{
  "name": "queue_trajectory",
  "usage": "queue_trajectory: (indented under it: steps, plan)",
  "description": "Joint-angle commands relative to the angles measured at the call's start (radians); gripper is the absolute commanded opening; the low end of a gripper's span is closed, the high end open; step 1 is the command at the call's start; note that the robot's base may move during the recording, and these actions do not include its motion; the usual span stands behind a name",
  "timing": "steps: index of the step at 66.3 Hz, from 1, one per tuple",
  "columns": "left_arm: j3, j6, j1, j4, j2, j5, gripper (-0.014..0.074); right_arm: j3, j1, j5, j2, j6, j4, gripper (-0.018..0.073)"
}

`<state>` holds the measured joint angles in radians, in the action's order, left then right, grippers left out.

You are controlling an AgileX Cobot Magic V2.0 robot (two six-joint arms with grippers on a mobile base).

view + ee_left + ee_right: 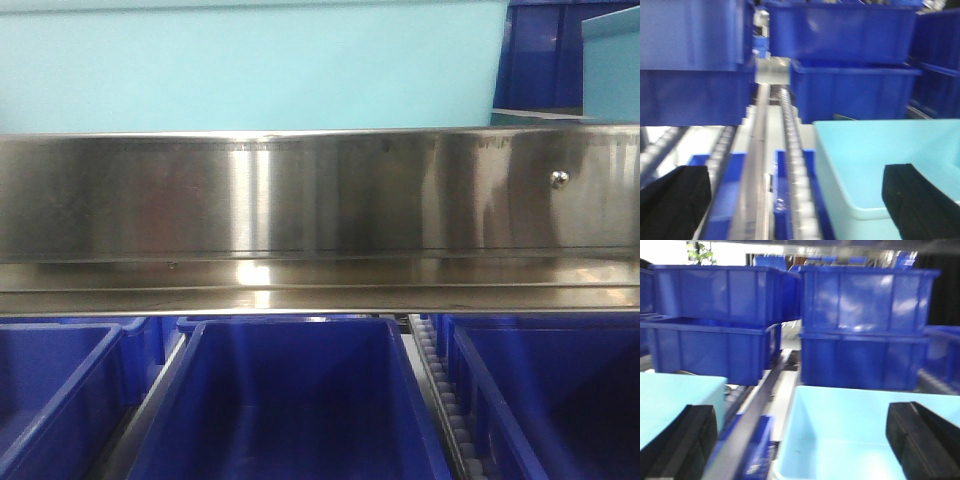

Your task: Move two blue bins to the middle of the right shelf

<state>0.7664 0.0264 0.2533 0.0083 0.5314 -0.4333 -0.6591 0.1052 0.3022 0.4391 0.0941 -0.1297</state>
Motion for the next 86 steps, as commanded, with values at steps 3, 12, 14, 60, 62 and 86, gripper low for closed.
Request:
queue_trajectory:
  steps: [3, 12, 14, 60, 62, 86]
  plan:
    - [0.074, 0.0, 0.068, -0.008, 0.085, -0.026, 0.061, -0.088, 0.053, -0.005, 0.097, 0.002, -0.037, 0.0568]
    - [0.167, 0.0, 0.133, -0.008, 0.203, -0.064, 0.061, -0.225, 0.156, 0.065, 0.246, 0.002, -0.037, 0.0568]
    - [0.191, 0.0, 0.14, -0.008, 0.229, -0.084, 0.061, -0.258, 0.177, 0.096, 0.281, 0.002, -0.037, 0.0568]
    - [0.794, 0.083, 0.084, 0.006, 0.886, -0.66, 0.0568, -1.161, 0.299, 0.919, 1.128, -0.187, 0.105, 0.0496]
    - [0.794, 0.083, 0.075, 0.006, 0.909, -0.666, 0.0568, -1.161, 0.299, 0.919, 1.145, -0.19, 0.105, 0.0496]
    - [0.794, 0.082, 0.062, -0.008, 1.092, -0.663, 0.0568, -1.161, 0.299, 0.919, 1.321, -0.229, 0.105, 0.0496]
